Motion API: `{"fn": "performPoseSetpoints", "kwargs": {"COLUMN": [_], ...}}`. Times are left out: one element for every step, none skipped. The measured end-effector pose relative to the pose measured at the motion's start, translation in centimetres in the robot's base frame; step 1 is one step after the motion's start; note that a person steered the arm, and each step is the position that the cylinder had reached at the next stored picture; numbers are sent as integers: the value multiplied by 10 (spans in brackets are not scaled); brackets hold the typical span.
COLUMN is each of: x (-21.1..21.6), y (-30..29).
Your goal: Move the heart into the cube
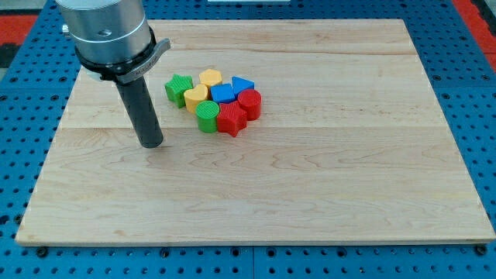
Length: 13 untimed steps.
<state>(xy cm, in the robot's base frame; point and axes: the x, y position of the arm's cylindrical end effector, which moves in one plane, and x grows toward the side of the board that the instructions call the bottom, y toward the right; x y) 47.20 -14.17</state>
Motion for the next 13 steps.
{"fn": "performPoseSetpoints", "kwargs": {"x": [0,1,-3,-21,-44,-46,-55,-61,-70,-76,-79,-92,-92], "y": [0,13,16,16,10,10,24,17,29,37,19,23,70]}}
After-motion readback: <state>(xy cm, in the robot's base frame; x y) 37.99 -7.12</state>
